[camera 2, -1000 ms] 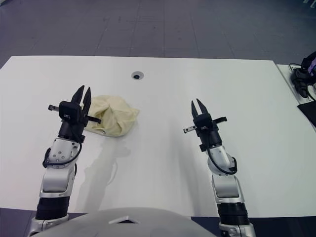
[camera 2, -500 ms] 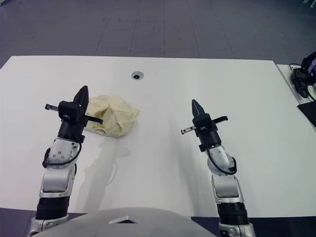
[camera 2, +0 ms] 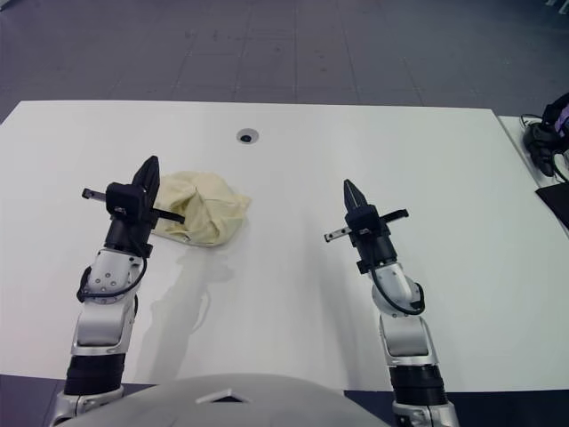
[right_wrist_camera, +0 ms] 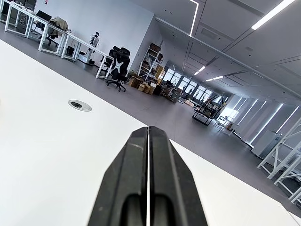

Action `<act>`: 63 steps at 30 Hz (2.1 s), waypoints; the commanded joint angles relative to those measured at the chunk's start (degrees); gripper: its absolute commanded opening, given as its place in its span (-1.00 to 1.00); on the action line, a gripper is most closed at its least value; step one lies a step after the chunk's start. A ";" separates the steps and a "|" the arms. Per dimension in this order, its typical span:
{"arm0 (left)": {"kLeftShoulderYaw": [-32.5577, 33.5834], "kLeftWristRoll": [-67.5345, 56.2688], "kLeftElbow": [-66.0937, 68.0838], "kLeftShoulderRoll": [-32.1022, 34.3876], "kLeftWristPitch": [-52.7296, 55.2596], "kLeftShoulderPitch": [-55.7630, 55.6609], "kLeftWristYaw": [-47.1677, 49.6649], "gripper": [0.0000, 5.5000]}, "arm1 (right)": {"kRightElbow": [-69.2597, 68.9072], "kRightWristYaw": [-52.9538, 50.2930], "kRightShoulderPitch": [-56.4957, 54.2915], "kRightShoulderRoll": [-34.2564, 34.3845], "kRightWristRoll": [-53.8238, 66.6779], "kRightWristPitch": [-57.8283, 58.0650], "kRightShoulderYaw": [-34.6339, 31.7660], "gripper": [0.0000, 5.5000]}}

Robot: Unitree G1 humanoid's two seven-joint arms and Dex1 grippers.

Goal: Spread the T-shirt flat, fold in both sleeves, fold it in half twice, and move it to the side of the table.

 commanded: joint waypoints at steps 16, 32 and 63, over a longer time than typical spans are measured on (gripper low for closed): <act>3.75 13.17 10.40 10.34 13.63 -2.94 2.04 -0.14 | -10.44 19.51 -14.26 -4.06 4.63 32.79 9.29 -0.18; -13.98 13.00 16.77 13.99 7.20 -5.34 -16.68 0.81 | -15.40 39.39 -12.92 -20.58 12.25 37.51 9.46 0.35; -22.57 11.66 20.30 19.34 -12.02 -14.60 -29.27 0.96 | -19.62 51.01 -12.97 -33.30 18.12 41.60 14.68 -0.75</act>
